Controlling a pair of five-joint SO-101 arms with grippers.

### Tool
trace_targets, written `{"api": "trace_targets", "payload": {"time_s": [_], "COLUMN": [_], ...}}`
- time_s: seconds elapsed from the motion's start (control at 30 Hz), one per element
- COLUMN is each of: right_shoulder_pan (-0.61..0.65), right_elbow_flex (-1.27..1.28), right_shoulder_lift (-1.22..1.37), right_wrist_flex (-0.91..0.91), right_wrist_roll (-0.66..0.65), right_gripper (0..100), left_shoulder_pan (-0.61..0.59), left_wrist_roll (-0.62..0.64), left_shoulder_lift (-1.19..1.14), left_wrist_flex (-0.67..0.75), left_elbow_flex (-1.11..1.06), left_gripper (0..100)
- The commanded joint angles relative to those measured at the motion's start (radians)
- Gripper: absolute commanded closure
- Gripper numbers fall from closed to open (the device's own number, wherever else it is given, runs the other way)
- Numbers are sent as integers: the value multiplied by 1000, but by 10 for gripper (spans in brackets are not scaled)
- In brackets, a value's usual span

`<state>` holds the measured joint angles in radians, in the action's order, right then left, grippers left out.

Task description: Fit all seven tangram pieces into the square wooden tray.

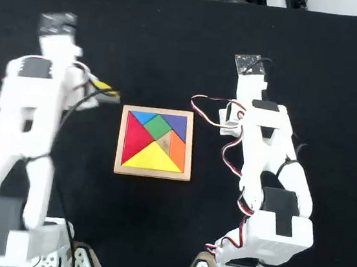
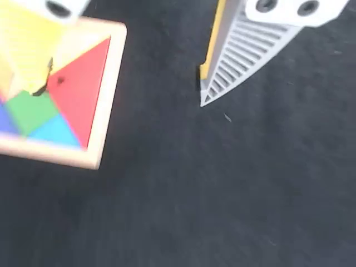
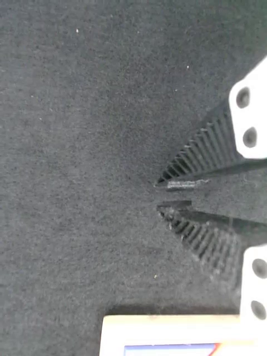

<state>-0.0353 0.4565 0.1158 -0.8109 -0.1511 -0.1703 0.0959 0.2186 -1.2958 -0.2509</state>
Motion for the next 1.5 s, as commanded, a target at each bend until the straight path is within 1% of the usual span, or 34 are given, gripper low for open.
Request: {"api": "trace_targets", "payload": {"time_s": [0.0,0.07,0.17,0.23,0.33,0.47,0.67,0.8,0.87,0.93,1.03,1.17,1.3,1.4,1.47], "right_shoulder_pan": [6,12,12,8,6,8,9,5,5,5,5,11,11,11,6], "right_elbow_flex": [-102,-150,-255,-341,-440,-427,-151,116,280,450,616,746,872,1013,1095], "right_shoulder_lift": [-131,-223,-401,-550,-794,-1110,-1521,-1781,-1906,-2014,-2003,-2006,-2011,-2011,-2011], "right_wrist_flex": [-64,-143,-299,-425,-554,-574,-571,-460,-364,-261,-152,-81,-77,-69,-69], "right_wrist_roll": [-2,-2,-2,-3,-8,-8,-3,-2,-2,-2,-2,0,0,0,0], "right_gripper": [952,952,952,952,952,950,949,949,949,949,949,949,949,949,949], "left_shoulder_pan": [-79,-91,-91,-91,-82,-90,-105,-205,-223,-202,-150,-65,-58,-58,-58], "left_wrist_roll": [-6,-6,-6,-11,-106,-198,-203,-201,-201,-201,-201,-199,-199,-203,-206], "left_shoulder_lift": [245,319,466,615,872,1198,1628,1557,1536,1534,1534,1534,1534,1527,1536], "left_wrist_flex": [51,81,74,8,-63,-71,-78,-69,-11,91,232,385,491,512,440], "left_elbow_flex": [28,1,-15,-7,-42,-237,-598,-664,-734,-835,-1000,-1208,-1372,-1458,-1452], "left_gripper": [597,597,597,597,597,597,598,598,598,598,598,599,670,714,726]}}
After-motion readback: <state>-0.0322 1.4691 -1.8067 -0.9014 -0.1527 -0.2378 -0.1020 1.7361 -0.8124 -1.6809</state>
